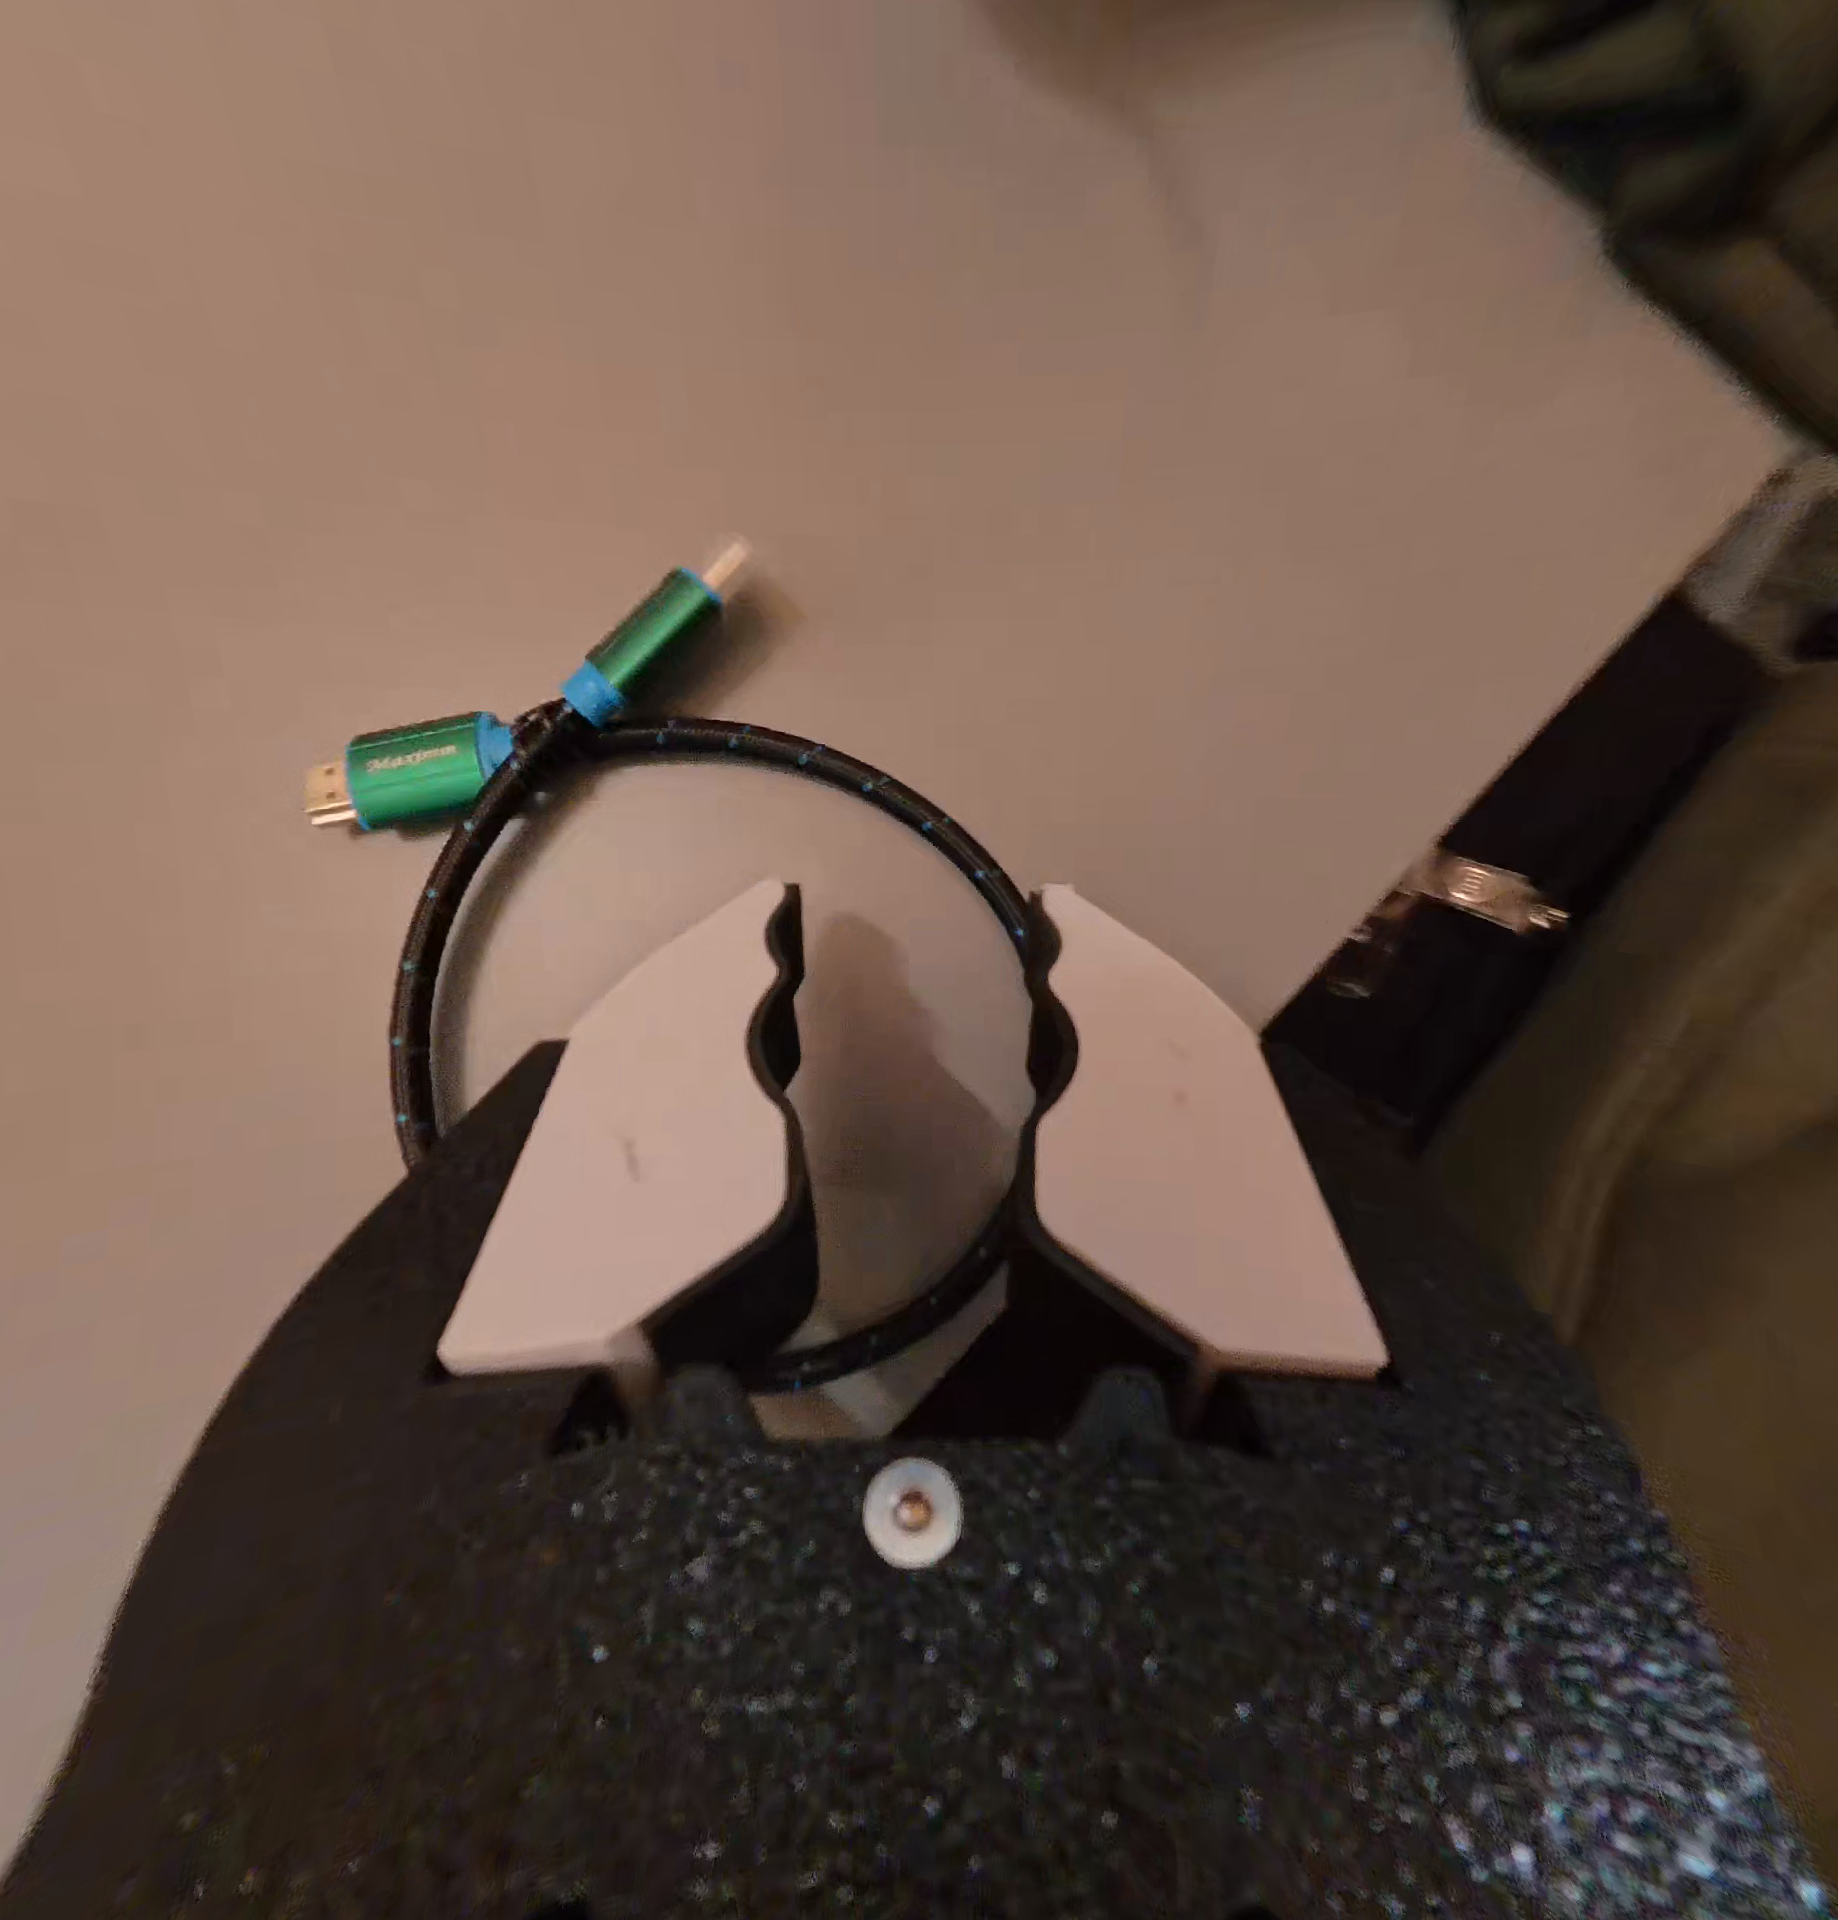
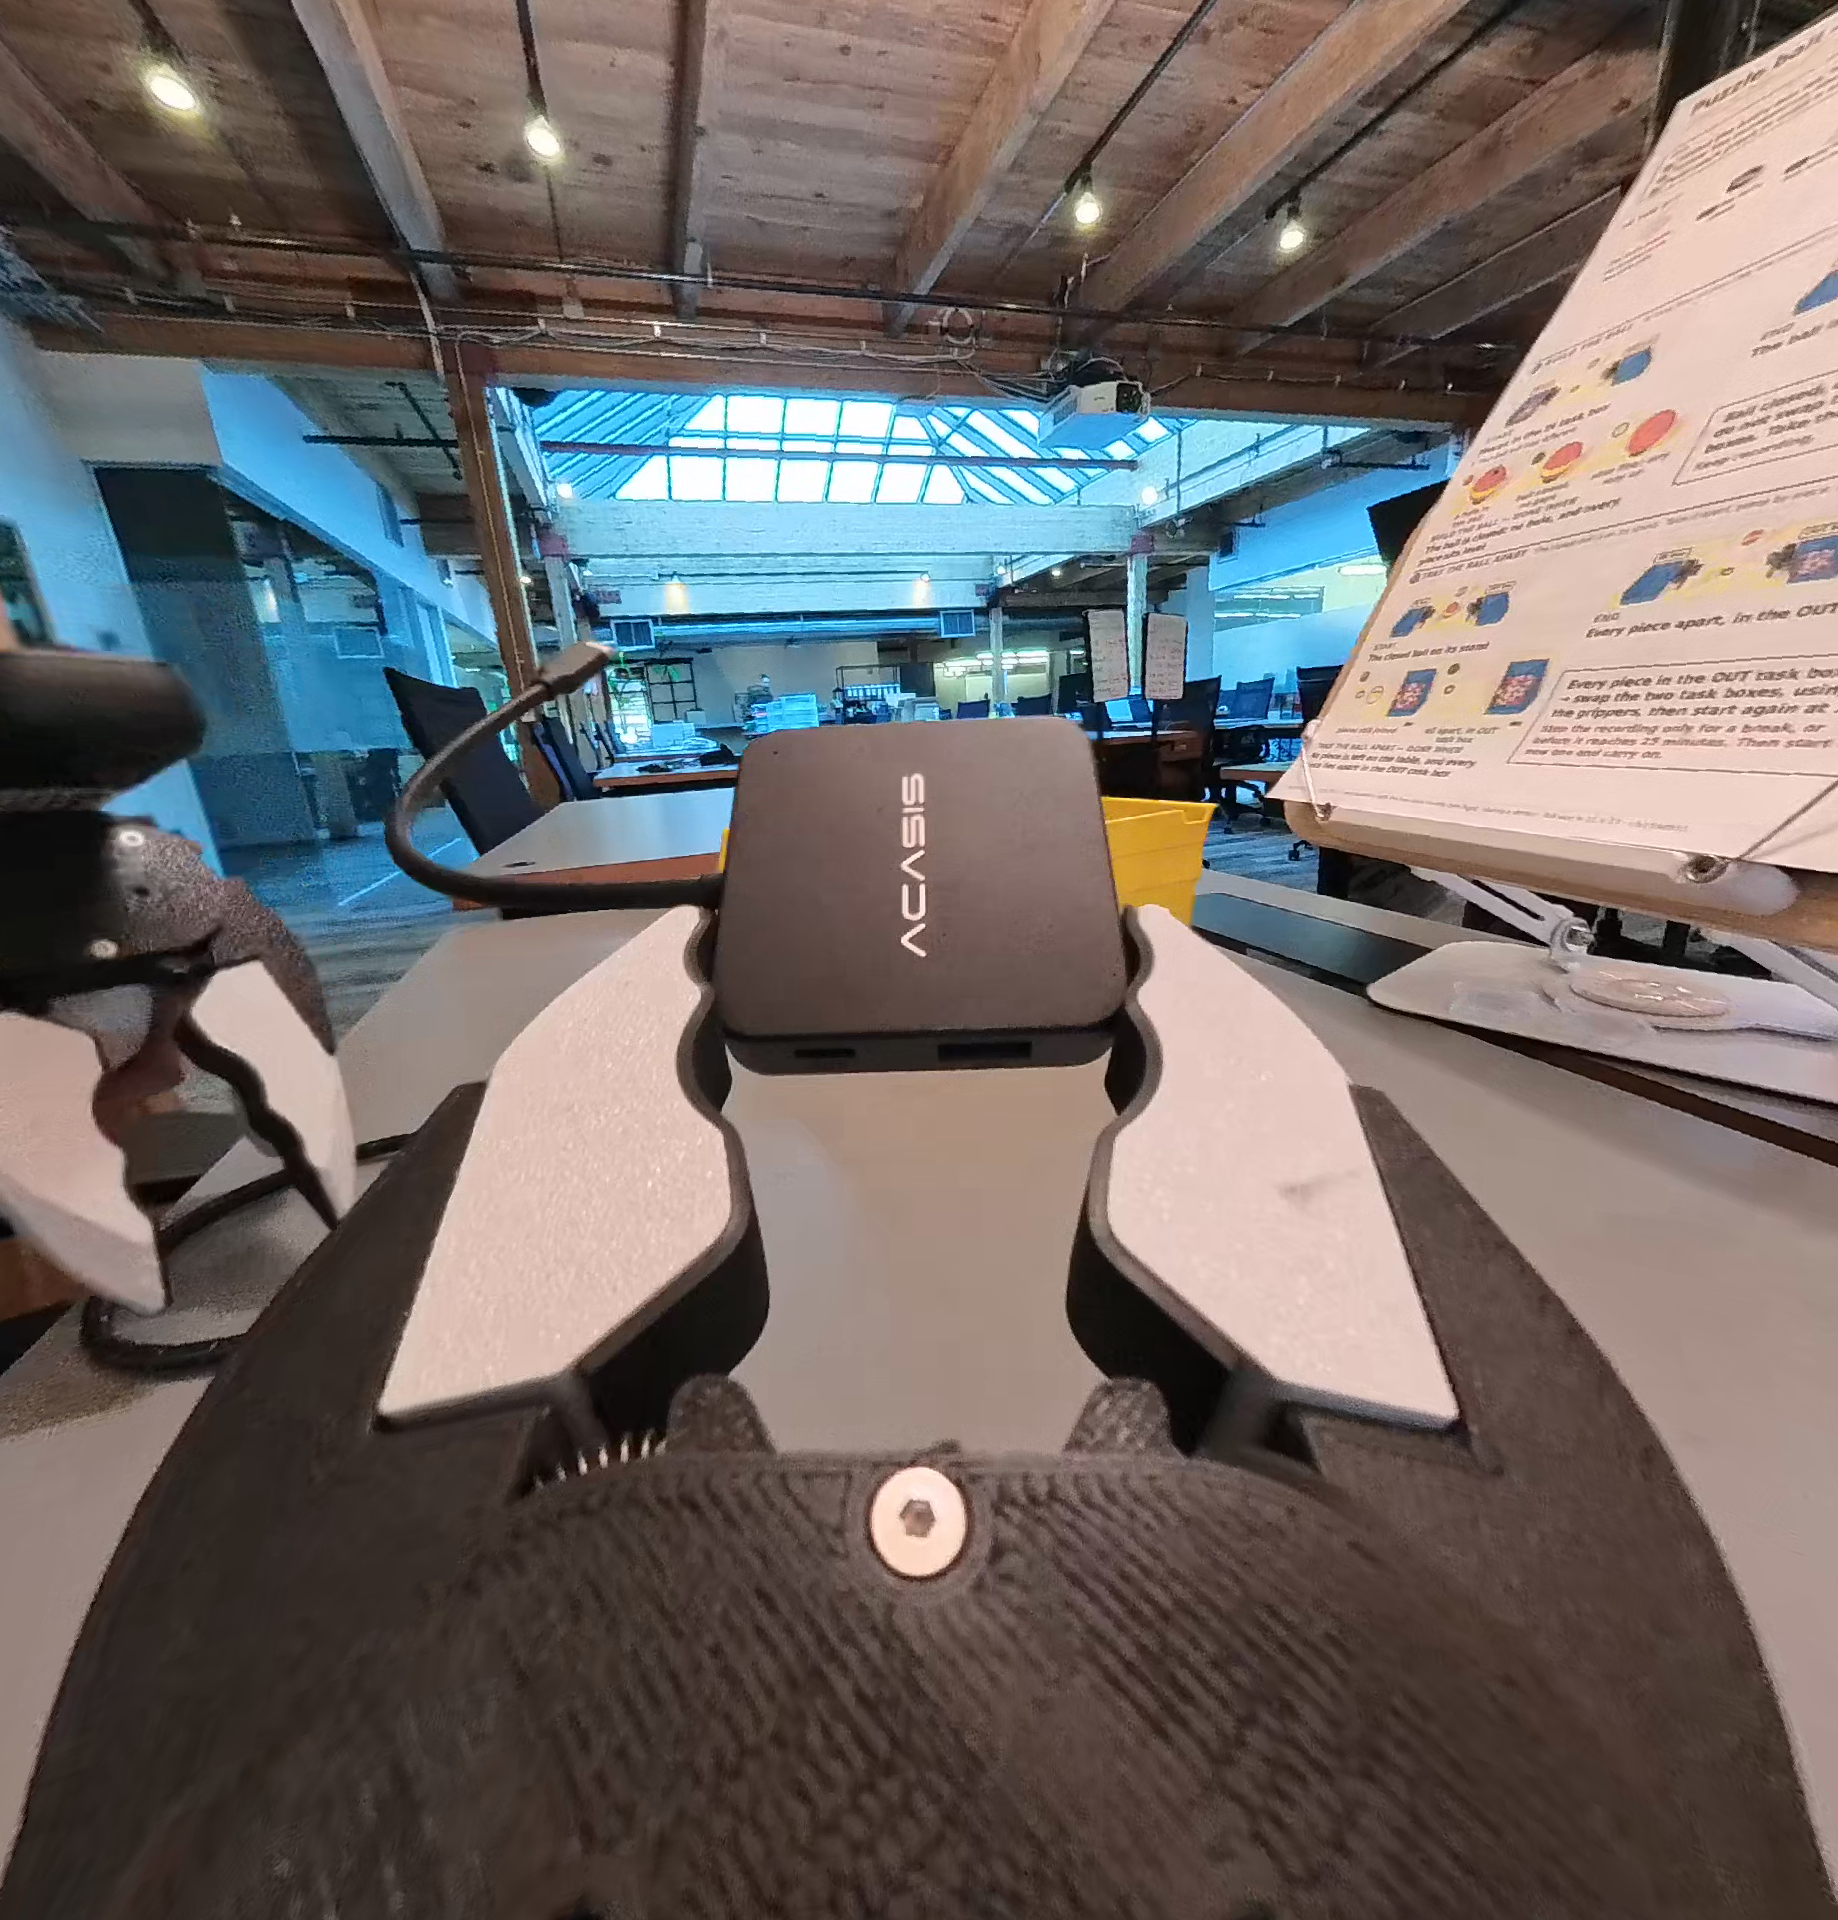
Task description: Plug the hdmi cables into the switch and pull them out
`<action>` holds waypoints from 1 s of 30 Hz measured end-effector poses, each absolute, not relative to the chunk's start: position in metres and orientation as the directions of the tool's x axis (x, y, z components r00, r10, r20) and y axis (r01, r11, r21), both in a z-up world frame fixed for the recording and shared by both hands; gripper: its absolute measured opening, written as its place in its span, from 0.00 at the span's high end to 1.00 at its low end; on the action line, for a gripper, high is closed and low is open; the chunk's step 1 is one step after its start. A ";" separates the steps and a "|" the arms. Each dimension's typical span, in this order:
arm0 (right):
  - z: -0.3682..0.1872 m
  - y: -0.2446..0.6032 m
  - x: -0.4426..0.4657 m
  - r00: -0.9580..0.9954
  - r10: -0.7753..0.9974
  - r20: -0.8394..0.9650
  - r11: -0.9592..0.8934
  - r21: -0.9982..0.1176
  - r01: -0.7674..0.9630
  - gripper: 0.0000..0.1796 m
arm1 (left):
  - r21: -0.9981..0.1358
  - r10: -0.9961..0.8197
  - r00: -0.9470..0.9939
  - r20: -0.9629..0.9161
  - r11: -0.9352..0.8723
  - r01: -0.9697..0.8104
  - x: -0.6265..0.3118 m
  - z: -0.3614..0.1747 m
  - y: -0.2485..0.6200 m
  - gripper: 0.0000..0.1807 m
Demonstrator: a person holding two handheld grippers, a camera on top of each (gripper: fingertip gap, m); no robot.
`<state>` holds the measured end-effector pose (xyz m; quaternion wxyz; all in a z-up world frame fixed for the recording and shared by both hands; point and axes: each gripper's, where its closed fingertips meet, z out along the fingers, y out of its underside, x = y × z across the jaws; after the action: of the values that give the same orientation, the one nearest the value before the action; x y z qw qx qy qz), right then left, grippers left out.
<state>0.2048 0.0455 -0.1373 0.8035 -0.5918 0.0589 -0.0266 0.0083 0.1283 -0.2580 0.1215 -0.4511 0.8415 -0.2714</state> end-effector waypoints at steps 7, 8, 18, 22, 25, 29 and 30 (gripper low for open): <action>-0.138 0.048 0.194 0.997 -0.078 -0.008 0.287 -0.958 0.015 0.60 | -0.575 -0.757 -0.654 0.001 0.534 -0.619 0.004 -0.276 0.126 0.89; -0.137 0.047 0.192 0.998 -0.068 -0.006 0.293 -0.956 0.014 0.60 | -0.561 -0.733 -0.680 -0.022 0.572 -0.598 0.003 -0.276 0.132 0.92; -0.133 0.048 0.157 0.986 0.166 0.029 0.342 -0.939 -0.030 0.60 | -0.554 -0.812 -0.580 -0.070 0.515 -0.654 0.022 -0.264 0.199 0.87; -0.133 0.048 0.160 0.988 0.153 0.022 0.343 -0.939 -0.032 0.60 | -0.572 -0.839 -0.538 -0.087 0.484 -0.662 0.035 -0.270 0.190 0.82; -0.133 0.048 0.162 0.990 0.139 0.020 0.346 -0.938 -0.030 0.60 | -0.567 -0.867 -0.492 -0.078 0.444 -0.693 0.039 -0.275 0.190 0.87; -0.133 0.049 0.163 0.991 0.131 0.015 0.338 -0.941 -0.030 0.60 | -0.538 -0.853 -0.517 -0.073 0.470 -0.700 0.035 -0.276 0.189 0.96; -0.133 0.048 0.165 0.992 0.123 0.013 0.340 -0.940 -0.029 0.60 | -0.539 -0.844 -0.532 -0.063 0.477 -0.694 0.034 -0.274 0.188 0.97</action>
<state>0.1649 0.0484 -0.1329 0.8175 -0.5726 -0.0408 0.0465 0.0341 0.1876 -0.2745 0.1624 -0.4556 0.8440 -0.2317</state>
